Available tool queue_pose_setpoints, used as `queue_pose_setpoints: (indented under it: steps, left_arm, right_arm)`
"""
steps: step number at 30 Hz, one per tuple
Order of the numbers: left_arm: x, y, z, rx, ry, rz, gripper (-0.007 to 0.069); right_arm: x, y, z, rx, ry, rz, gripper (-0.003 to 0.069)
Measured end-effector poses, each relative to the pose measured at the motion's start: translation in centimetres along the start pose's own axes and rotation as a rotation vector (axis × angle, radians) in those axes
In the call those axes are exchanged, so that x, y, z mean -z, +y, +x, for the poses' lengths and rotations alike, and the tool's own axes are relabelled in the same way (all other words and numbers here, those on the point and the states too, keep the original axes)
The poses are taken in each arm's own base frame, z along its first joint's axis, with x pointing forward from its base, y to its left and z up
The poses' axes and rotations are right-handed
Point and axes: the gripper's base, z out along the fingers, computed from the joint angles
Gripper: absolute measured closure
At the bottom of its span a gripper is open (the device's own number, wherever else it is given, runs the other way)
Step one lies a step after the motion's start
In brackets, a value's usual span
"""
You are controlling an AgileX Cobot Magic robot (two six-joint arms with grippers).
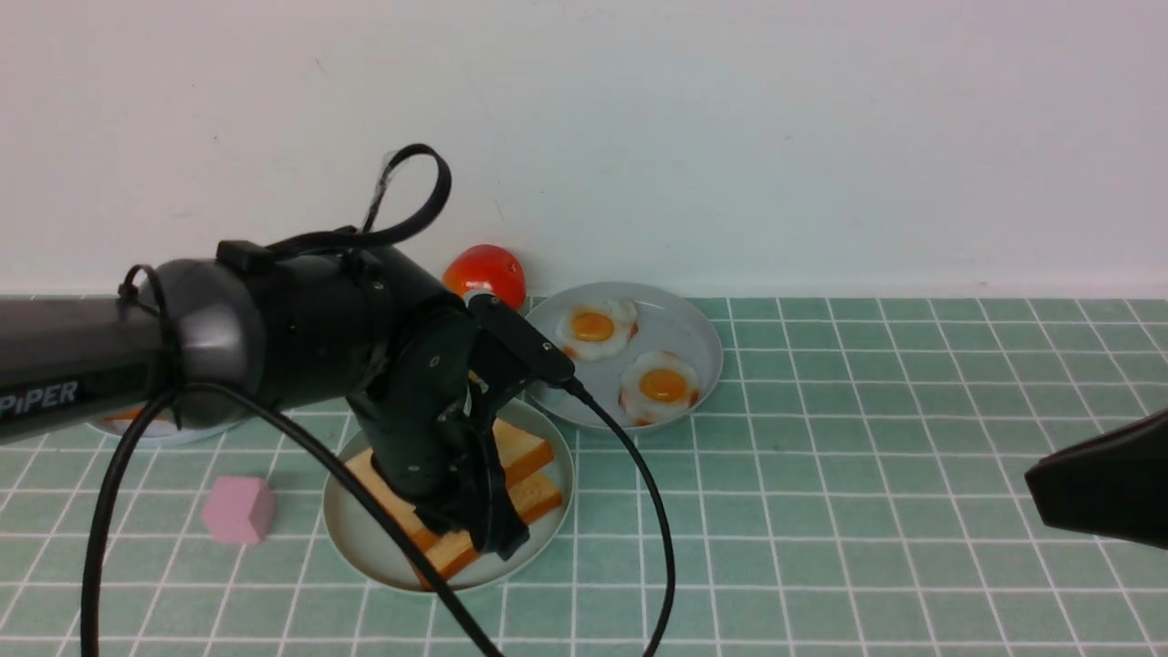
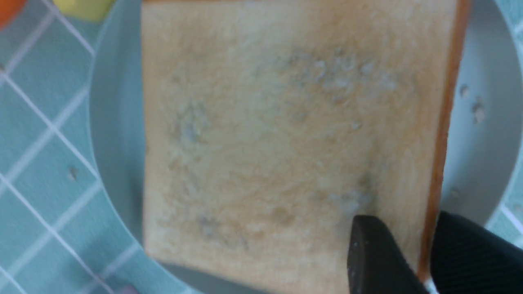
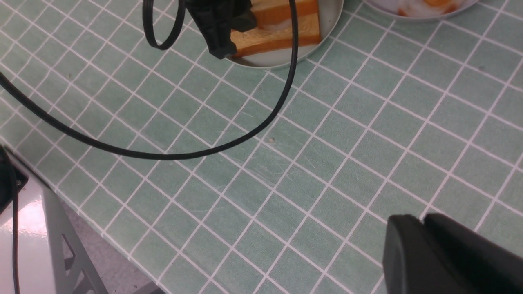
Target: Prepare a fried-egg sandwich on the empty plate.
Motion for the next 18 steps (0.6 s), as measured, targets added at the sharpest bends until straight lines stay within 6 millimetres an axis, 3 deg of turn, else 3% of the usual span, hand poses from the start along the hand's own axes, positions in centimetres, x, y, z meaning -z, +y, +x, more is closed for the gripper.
queue_pose_setpoints:
  steps: [3,11,18]
  left_arm:
    - [0.7,-0.1,0.1,0.026,0.001,0.017,0.0375]
    - [6.6,0.1,0.5,0.118,-0.125,0.059,0.038]
    - [15.8,-0.5,4.1,0.246,-0.42,0.146,0.062]
  right_arm:
    - [0.0,-0.1,0.0,0.008,0.002,0.014,0.0582]
    - [2.1,0.4,-0.6,0.05,-0.07,0.044,0.0573]
    - [5.7,1.7,1.8,0.065,-0.093,0.05,0.0571]
